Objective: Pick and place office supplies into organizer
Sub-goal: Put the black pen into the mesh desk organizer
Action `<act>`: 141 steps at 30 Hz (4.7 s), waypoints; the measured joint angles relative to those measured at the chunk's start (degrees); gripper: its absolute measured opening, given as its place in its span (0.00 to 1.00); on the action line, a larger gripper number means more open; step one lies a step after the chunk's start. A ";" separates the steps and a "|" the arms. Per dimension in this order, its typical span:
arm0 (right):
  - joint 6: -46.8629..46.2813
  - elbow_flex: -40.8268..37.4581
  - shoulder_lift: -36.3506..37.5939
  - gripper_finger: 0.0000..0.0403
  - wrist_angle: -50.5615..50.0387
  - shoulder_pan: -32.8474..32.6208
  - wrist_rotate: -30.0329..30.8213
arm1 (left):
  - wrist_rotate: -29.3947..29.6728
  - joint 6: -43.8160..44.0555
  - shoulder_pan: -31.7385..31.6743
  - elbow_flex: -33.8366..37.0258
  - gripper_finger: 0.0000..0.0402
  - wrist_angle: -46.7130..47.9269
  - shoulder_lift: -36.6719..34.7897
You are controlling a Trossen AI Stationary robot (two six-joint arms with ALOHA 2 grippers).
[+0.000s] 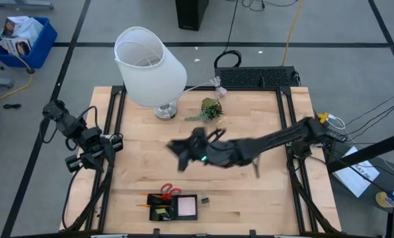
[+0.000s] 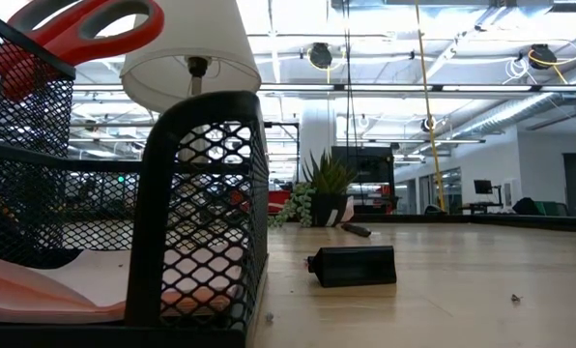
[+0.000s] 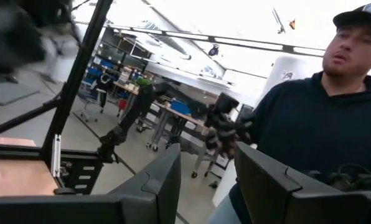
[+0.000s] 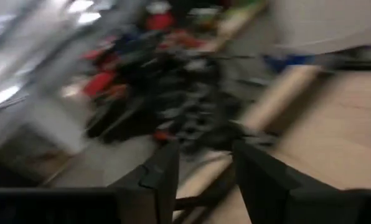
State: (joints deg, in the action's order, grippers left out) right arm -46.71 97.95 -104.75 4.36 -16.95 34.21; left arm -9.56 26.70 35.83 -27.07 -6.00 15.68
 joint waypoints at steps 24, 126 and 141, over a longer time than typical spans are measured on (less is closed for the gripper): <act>-23.29 -0.04 0.10 0.45 -70.49 22.59 -26.57 | 5.14 -6.08 -0.02 0.00 0.38 0.01 0.05; 20.28 -9.35 -8.54 0.07 25.30 -1.02 -11.67 | 2.98 -0.61 0.00 -0.01 0.38 2.09 0.39; 28.32 -9.35 -11.75 0.08 35.31 -5.93 -11.81 | 2.31 0.49 0.00 -0.01 0.38 2.01 0.44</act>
State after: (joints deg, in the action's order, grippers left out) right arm -18.38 88.60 -116.50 39.67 -22.88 22.40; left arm -7.25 27.19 35.83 -27.08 -3.99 16.12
